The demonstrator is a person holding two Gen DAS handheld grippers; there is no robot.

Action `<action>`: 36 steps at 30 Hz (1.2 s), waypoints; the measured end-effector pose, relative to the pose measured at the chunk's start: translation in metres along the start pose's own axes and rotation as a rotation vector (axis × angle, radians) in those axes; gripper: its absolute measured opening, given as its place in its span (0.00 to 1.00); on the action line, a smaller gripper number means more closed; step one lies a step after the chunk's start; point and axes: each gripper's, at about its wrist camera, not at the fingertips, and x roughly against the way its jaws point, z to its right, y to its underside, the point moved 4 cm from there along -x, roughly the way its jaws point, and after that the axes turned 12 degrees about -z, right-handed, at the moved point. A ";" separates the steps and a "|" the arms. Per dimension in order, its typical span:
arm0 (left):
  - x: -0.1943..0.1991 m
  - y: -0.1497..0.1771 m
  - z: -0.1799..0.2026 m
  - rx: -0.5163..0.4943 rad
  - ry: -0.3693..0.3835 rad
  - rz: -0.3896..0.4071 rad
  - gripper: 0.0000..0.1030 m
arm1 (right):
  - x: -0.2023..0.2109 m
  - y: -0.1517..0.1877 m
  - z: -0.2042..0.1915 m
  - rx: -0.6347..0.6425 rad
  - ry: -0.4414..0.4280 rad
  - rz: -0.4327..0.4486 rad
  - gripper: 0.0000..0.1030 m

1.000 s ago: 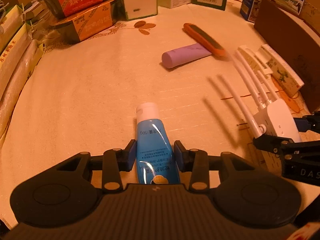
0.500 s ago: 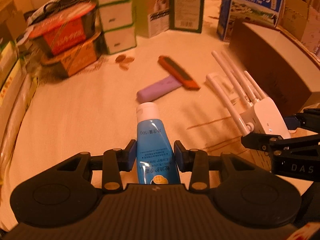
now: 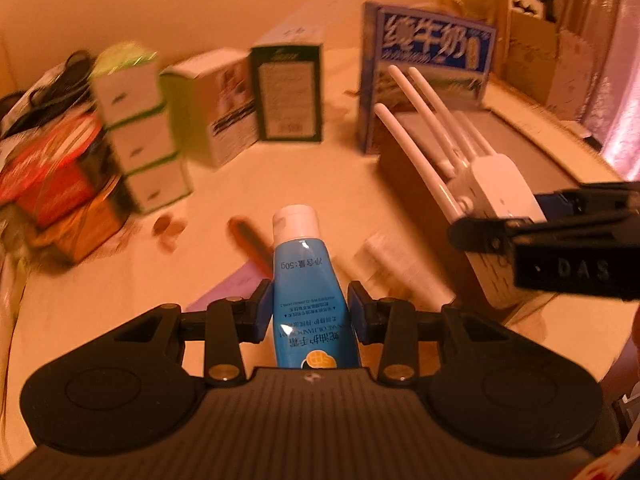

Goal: Organize rigid objects
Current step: 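Lower the tube and repeater into the shoebox and open both tools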

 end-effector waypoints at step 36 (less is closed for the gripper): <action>-0.120 -0.109 0.215 -0.180 0.147 -0.099 0.34 | -0.019 0.015 0.238 -0.104 0.177 -0.142 0.51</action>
